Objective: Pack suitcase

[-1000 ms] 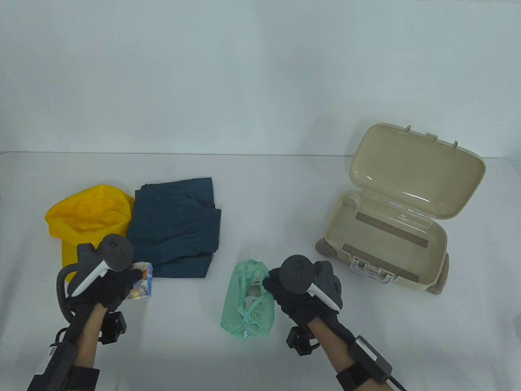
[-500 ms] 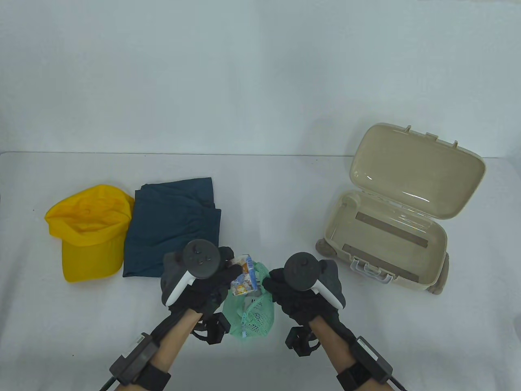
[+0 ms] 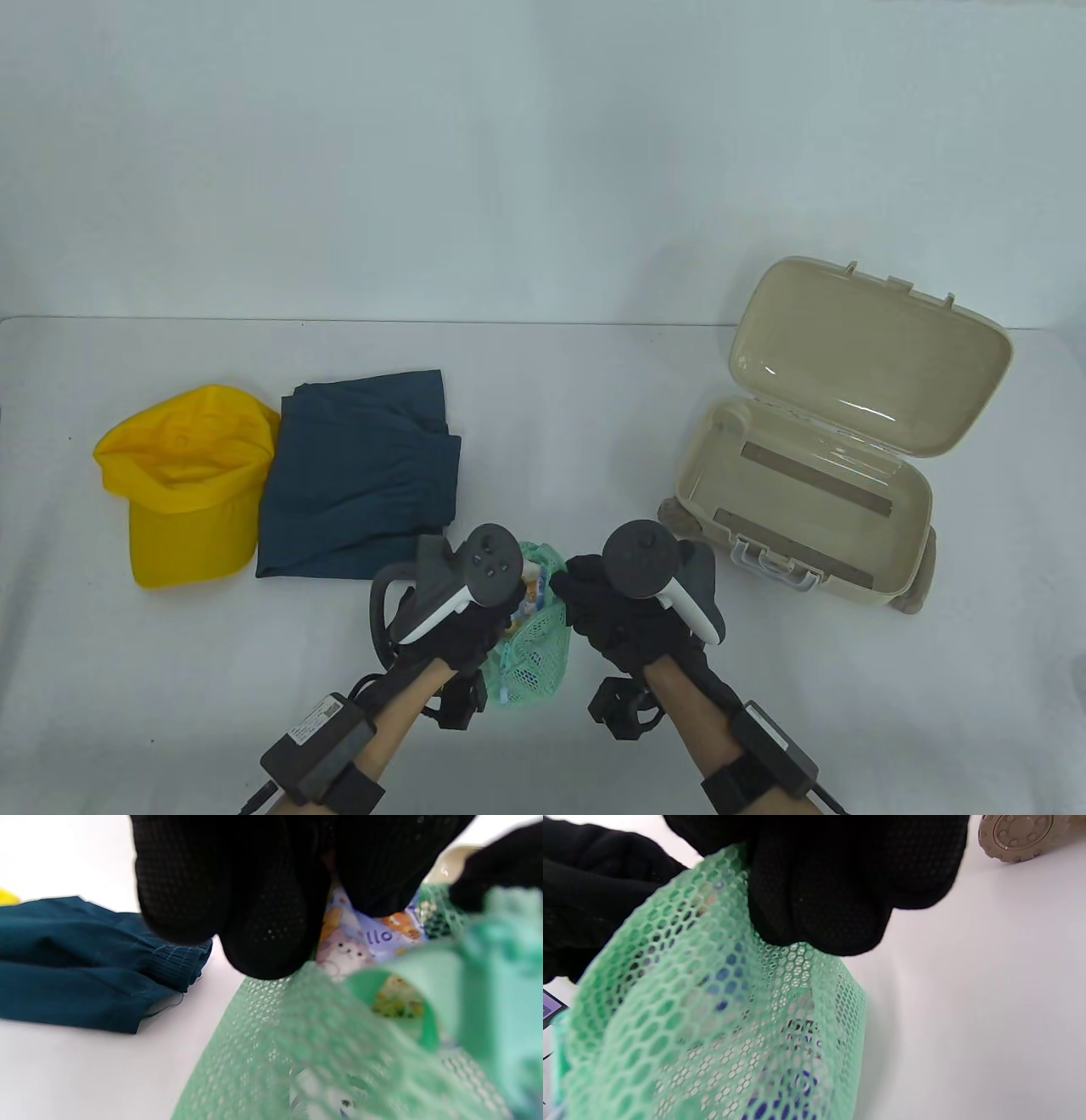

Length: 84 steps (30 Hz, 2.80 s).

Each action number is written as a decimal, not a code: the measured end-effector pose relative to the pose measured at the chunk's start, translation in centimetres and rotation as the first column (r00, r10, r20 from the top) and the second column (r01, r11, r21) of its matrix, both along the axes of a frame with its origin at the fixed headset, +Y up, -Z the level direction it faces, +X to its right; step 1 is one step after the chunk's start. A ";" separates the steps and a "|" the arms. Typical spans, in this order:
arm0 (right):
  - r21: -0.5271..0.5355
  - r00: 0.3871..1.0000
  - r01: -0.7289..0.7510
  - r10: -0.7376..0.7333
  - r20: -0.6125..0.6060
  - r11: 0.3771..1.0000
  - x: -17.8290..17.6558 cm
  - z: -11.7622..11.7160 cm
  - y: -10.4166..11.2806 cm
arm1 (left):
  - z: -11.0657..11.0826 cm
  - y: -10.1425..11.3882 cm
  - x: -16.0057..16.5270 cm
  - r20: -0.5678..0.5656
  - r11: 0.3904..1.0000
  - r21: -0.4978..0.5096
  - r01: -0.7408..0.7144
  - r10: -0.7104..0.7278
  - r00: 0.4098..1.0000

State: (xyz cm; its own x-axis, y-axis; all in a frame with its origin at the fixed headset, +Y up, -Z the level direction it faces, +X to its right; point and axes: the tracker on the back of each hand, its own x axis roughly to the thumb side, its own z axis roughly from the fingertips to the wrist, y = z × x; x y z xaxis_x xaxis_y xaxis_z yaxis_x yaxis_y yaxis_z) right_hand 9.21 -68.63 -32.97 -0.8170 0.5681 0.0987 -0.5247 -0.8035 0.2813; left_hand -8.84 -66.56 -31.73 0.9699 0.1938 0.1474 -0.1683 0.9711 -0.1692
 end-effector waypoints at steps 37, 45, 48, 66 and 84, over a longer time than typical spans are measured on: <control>0.053 0.996 -0.041 0.037 0.079 0.998 0.6 0.0 0.5 | 6.6 -0.1 3.5 0.199 0.866 0.237 0.440 -0.487 0.851; 0.050 0.996 -0.031 0.027 0.080 0.998 0.8 0.1 0.6 | 5.6 -1.9 2.8 0.214 0.952 0.068 0.297 -0.305 0.928; 0.053 0.997 -0.035 0.031 0.075 0.998 0.7 0.1 0.6 | 5.4 -1.8 2.3 0.219 0.967 0.040 0.253 -0.256 0.942; 0.259 0.853 -0.331 0.405 -0.329 0.907 -3.3 4.8 3.4 | 2.4 -0.1 -2.4 0.187 0.960 -0.247 -0.130 0.179 0.966; 0.540 0.845 -0.372 0.516 -0.140 0.755 -4.8 7.2 1.1 | 1.4 2.2 -1.8 0.216 0.988 0.056 0.145 -0.154 0.964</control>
